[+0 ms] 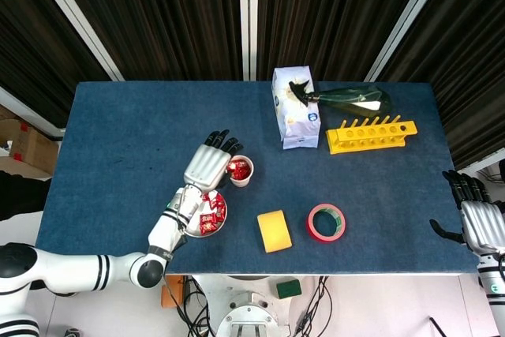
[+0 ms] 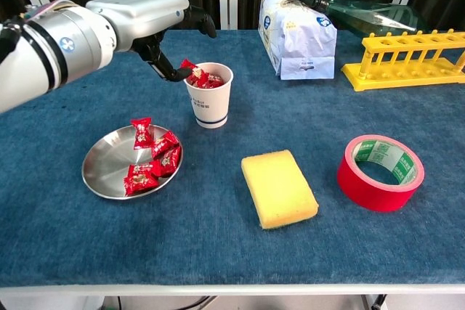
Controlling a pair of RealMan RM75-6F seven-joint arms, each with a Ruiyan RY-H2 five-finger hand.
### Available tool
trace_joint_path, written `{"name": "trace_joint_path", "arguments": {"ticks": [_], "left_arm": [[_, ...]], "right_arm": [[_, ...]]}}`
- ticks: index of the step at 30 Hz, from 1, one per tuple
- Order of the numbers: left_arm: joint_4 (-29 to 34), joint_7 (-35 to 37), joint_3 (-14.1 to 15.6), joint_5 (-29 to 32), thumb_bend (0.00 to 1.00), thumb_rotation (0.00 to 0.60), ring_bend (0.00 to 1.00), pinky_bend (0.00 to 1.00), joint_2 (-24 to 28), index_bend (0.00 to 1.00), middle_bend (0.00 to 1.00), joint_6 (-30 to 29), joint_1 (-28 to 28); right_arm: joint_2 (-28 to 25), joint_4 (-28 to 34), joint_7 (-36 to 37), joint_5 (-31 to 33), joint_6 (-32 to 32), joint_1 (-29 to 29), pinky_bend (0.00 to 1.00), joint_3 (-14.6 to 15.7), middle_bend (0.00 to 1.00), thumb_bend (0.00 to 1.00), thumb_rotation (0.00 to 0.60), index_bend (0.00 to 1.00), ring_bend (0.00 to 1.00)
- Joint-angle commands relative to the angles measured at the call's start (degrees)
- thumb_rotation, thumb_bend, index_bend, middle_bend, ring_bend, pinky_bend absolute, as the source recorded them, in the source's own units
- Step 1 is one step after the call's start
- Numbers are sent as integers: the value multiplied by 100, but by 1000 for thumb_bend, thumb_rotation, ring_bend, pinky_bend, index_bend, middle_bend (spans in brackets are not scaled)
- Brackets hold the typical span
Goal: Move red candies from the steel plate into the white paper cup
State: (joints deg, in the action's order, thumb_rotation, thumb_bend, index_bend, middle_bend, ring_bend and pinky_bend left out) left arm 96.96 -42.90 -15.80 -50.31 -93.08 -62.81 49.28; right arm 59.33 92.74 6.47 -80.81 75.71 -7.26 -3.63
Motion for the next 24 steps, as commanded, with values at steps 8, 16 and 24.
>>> {"name": "trace_joint_path", "arguments": {"ticks": [8, 16, 24], "left_arm": [[1112, 193, 1061, -542, 350, 600, 23, 98, 825, 362, 166, -671, -833], [938, 636, 1534, -824, 338, 600, 23, 98, 864, 362, 165, -516, -1155], [609, 943, 1633, -965, 266, 600, 24, 99, 586, 354, 166, -341, -1287]], "right_arm": [[-4, 6, -1, 5, -15, -5, 0, 3, 36, 240, 600, 16, 0], [7, 38, -52, -27, 43, 20, 0, 17, 36, 240, 600, 16, 0], [2, 35, -47, -25, 33, 17, 0, 19, 35, 240, 600, 16, 0]]}}
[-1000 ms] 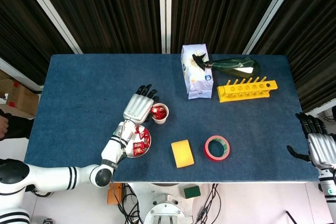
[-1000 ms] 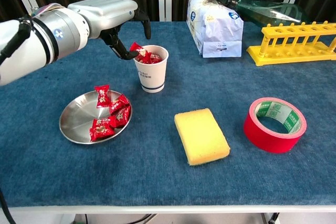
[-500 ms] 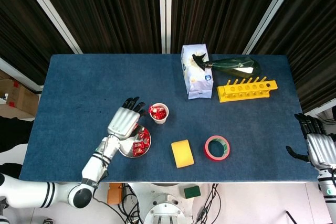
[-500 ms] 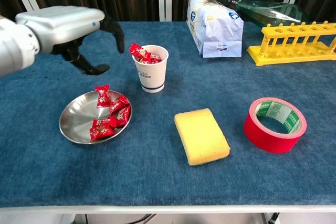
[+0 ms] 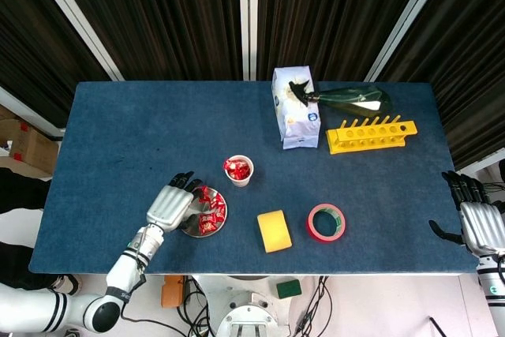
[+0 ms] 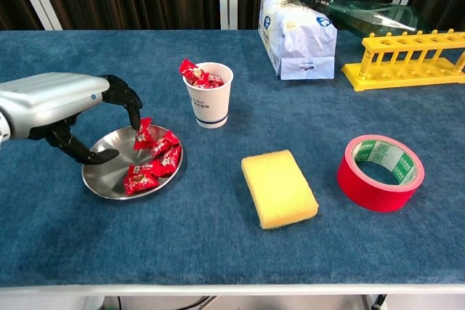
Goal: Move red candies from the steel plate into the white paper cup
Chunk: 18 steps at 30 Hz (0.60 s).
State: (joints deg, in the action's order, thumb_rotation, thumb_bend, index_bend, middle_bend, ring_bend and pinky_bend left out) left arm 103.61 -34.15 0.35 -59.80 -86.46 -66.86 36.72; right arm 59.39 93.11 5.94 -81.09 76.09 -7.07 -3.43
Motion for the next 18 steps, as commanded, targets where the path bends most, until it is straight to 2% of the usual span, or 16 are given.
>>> {"name": "trace_joint_path", "arguments": {"ticks": [1, 9, 18], "left_arm": [[-65, 98, 18, -26, 250, 600, 24, 99, -104, 357, 166, 87, -39], [-98, 150, -6, -47, 229, 600, 23, 99, -300, 378, 169, 266, -38], [70, 31, -22, 86, 229, 600, 23, 99, -297, 381, 169, 323, -46]], "right_arm": [[-6, -2, 11, 5, -8, -3, 0, -2, 36, 240, 600, 16, 0], [-13, -11, 39, 19, -19, -8, 0, -10, 36, 240, 600, 16, 0], [-16, -14, 46, 14, -33, -14, 0, -6, 36, 240, 600, 16, 0]]}}
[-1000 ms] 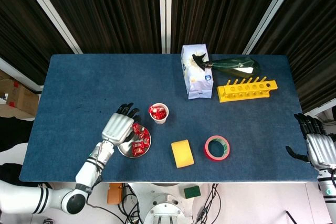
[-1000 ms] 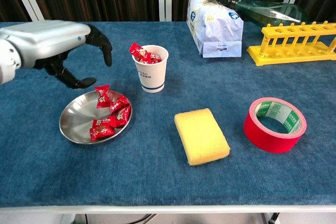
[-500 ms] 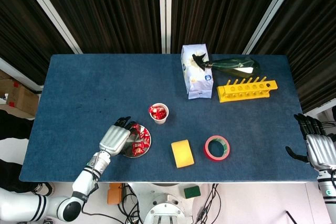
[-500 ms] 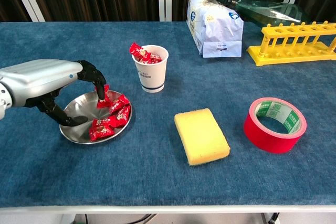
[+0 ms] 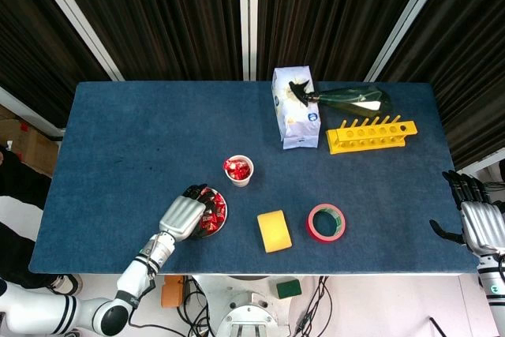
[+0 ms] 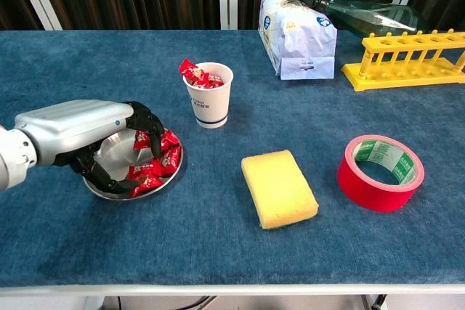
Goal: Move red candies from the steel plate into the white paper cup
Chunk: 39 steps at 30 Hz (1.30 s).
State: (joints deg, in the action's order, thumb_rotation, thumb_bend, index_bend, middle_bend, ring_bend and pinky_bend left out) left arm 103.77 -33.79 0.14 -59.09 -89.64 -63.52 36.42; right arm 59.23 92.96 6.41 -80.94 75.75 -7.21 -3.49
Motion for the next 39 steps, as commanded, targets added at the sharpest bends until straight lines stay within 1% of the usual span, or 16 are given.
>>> {"name": "trace_joint_path", "arguments": {"ticks": [1, 7, 17, 23, 39], "left_arm": [[86, -12, 3, 9, 229, 600, 23, 99, 36, 381, 169, -29, -26], [197, -107, 17, -3, 229, 600, 23, 99, 87, 379, 170, -132, -78], [50, -217, -15, 150, 229, 600, 23, 99, -72, 380, 170, -60, -53], [-108, -459, -54, 357, 231, 600, 23, 99, -160, 386, 170, -112, -25], [-335, -530, -145, 417, 288, 600, 23, 99, -247, 432, 171, -199, -36]], "right_arm": [[0, 3, -1, 0, 2, 1, 0, 0, 36, 240, 600, 16, 0], [6, 7, -22, 4, -11, -6, 0, 3, 37, 240, 600, 16, 0], [3, 7, -20, 21, -7, -3, 0, -5, 38, 240, 600, 16, 0], [0, 1, -16, 32, -34, -15, 0, -6, 39, 240, 600, 16, 0], [15, 4, -59, 52, -55, -27, 0, -7, 46, 240, 600, 16, 0]]}}
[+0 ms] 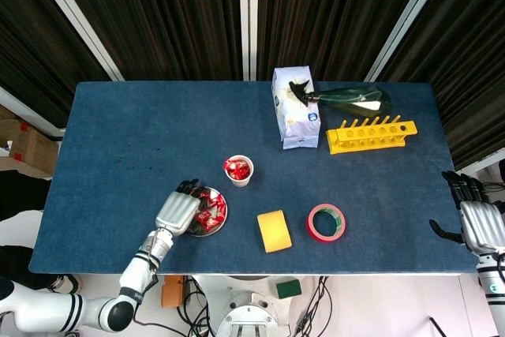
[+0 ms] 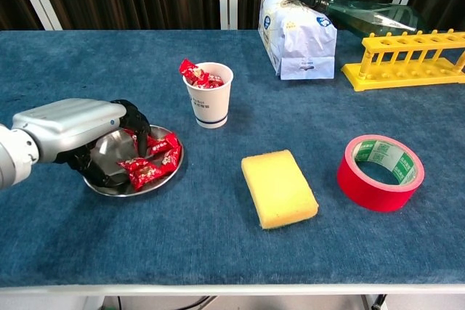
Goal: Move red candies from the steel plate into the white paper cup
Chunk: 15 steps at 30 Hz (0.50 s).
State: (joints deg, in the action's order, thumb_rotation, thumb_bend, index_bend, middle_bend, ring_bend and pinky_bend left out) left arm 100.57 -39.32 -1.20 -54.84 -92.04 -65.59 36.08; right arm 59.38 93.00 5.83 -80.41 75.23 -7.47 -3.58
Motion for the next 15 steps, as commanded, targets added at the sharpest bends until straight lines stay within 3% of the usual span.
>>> {"name": "trace_joint_path", "arguments": {"ticks": [1, 15], "left_arm": [[-28, 40, -14, -16, 291, 600, 23, 99, -15, 437, 172, 14, -3], [-145, 156, -37, -129, 370, 600, 23, 99, -102, 504, 193, 40, -22]], "right_arm": [[1, 1, -3, -1, -4, -2, 0, 3, 46, 240, 600, 16, 0], [-8, -1, 20, -2, 11, 4, 0, -3, 46, 240, 600, 16, 0]]}}
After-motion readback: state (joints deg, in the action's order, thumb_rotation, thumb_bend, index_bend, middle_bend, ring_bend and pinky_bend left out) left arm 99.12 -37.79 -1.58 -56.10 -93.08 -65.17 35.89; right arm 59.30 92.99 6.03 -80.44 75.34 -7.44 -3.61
